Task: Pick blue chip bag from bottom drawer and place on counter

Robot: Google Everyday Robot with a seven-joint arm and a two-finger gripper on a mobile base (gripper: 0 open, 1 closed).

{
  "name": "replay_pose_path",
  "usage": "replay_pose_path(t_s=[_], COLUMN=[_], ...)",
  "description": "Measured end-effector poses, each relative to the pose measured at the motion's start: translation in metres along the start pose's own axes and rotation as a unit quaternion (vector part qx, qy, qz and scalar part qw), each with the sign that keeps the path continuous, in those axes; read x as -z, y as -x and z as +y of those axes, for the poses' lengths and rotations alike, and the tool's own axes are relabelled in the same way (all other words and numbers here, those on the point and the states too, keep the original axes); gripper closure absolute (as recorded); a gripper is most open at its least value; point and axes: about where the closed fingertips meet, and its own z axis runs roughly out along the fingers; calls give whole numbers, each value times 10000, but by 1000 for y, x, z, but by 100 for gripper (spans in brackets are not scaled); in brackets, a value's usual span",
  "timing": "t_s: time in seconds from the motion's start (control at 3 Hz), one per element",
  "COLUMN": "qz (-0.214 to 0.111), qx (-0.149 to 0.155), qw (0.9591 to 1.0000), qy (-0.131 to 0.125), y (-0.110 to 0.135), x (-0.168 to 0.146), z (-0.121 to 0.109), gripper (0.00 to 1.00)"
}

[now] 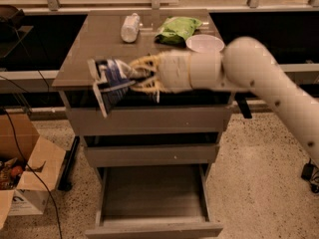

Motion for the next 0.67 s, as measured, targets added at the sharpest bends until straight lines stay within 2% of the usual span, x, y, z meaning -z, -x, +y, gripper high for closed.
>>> replay_pose_path(t_s=[0.33,0.67], qz=[199,316], qx=[565,812], qw=[9981,9957], qy=[153,323], y=[0,-13], x=[-7,-21], z=[-58,-101], gripper=[100,81])
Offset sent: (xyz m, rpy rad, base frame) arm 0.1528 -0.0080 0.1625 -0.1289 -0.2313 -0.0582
